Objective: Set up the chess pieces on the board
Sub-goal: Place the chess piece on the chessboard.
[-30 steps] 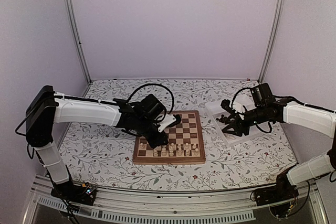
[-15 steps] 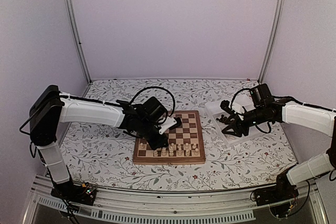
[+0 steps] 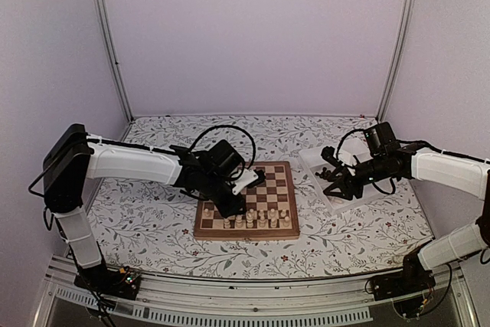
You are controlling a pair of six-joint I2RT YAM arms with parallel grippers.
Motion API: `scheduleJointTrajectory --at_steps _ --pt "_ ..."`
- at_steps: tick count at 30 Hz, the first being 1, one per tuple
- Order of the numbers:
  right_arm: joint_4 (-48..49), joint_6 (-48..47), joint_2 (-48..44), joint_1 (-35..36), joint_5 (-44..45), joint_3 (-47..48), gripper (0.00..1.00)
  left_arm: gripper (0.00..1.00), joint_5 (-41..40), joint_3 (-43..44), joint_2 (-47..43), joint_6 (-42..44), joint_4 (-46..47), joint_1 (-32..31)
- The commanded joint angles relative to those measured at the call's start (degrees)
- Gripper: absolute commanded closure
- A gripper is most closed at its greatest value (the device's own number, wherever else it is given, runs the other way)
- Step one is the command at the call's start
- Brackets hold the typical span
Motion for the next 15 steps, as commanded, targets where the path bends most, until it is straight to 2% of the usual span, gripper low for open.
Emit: scheduleJointTrajectory --at_steps 1,9,15 --pt "-0.8 -0.5 0.5 -0.1 -0.3 0.3 0.49 0.78 0.5 1.1 0.8 0.3 1.2 0.7" --pt "-0.9 1.0 0.4 -0.3 1.0 1.3 0.49 0.72 -0.8 2.9 -1.5 0.2 0.0 0.8" --pt "-2.2 4.5 -0.1 -7.1 4.3 2.8 0.51 0.63 -8.4 6.7 -8.1 1.4 -1.3 0.9"
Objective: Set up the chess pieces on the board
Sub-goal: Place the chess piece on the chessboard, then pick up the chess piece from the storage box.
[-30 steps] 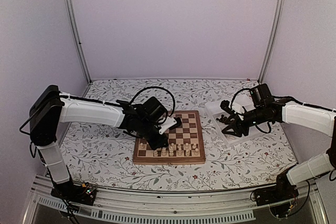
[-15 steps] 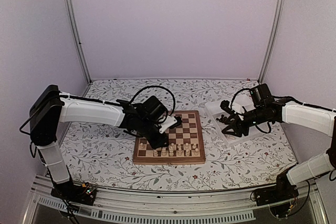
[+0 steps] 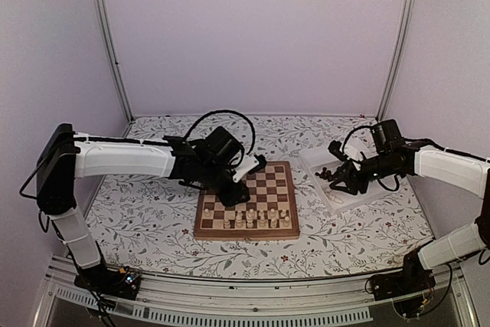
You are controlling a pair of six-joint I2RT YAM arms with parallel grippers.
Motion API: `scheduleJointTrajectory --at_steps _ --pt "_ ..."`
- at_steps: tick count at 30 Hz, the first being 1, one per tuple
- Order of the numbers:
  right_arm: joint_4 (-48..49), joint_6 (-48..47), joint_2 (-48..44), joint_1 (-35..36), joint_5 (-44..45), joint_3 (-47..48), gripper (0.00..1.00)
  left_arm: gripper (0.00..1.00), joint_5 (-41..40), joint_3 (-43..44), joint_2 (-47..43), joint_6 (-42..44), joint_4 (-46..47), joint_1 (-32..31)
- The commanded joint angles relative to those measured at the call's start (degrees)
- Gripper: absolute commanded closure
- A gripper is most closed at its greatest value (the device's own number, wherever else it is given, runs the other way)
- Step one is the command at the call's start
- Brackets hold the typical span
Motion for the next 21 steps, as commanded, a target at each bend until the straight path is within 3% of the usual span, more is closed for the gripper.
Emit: scheduleJointTrajectory --at_steps 1,9,21 --pt "-2.1 3.1 0.2 -4.5 4.9 2.4 0.52 0.62 -6.6 4.6 -7.0 0.9 0.0 0.8" --pt "-7.7 -1.1 6.8 -5.0 11.6 1.8 0.55 0.59 -8.7 4.6 -11.9 -1.4 5.9 0.8" --pt "-11.3 -2.7 17.9 -4.7 12.8 8.4 0.61 0.59 -6.8 1.5 -13.7 -4.9 8.2 0.7"
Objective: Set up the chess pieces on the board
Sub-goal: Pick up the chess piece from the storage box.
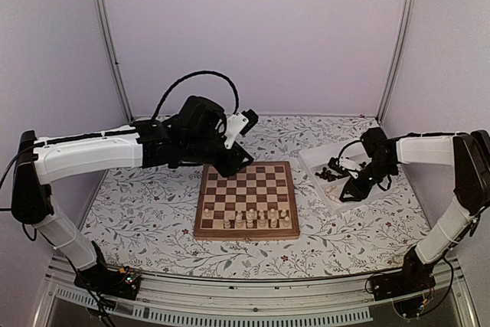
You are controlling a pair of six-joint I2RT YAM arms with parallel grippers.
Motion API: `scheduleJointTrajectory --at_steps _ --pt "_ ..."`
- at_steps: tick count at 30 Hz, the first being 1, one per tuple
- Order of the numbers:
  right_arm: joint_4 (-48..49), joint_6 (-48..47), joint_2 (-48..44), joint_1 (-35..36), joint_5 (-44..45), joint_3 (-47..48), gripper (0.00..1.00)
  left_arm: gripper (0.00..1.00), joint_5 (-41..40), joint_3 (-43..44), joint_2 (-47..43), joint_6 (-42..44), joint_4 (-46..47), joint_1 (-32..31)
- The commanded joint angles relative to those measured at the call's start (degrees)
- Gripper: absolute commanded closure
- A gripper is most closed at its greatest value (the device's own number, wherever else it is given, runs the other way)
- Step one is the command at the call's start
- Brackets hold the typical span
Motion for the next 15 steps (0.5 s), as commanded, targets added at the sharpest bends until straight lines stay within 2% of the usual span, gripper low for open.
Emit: scheduleJointTrajectory --at_steps 1,15 --pt "-1.5 -0.6 2.4 0.4 0.8 3.3 0.61 0.59 0.6 -1.6 -1.7 -1.4 1.7 0.6" --pt "-1.8 0.8 7.2 3.2 4.2 3.3 0.65 0.58 0.8 -1.8 -1.1 -2.0 2.2 0.6"
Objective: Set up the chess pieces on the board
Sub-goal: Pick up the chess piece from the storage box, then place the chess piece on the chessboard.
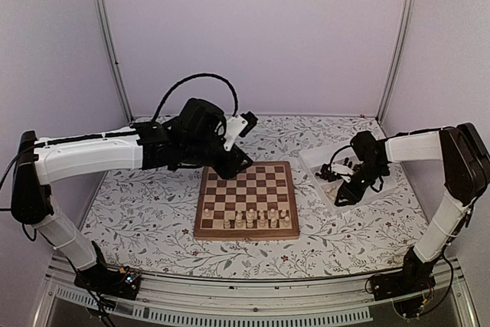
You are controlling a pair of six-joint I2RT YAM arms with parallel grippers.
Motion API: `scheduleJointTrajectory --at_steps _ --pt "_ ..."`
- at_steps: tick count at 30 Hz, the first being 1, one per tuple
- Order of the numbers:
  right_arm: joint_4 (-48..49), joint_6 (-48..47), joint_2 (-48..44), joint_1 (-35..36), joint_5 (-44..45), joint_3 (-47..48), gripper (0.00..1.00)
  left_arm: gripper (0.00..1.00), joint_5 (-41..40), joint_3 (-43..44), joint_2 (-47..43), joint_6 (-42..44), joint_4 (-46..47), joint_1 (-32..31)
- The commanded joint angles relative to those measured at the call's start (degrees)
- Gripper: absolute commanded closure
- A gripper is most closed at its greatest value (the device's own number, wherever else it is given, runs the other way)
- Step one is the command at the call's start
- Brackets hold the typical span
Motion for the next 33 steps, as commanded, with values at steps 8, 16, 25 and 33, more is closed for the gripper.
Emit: scheduleJointTrajectory --at_steps 8,16,25,33 --pt "-1.7 1.8 -3.6 0.3 5.7 -0.5 0.94 0.58 0.8 2.1 1.9 -0.6 2.1 0.9" --pt "-5.7 0.3 -13.6 0.2 -0.1 1.7 0.94 0.55 8.3 7.1 7.5 -5.3 10.6 1.4" --pt "-5.5 -1.0 -21.7 0.4 -14.6 3.5 0.94 0.53 25.1 11.2 20.3 -23.7 33.7 1.7" --pt "-4.9 -1.5 -23.6 2.9 -18.2 4.3 0.94 0.52 33.4 13.5 27.9 -32.2 42.7 0.7"
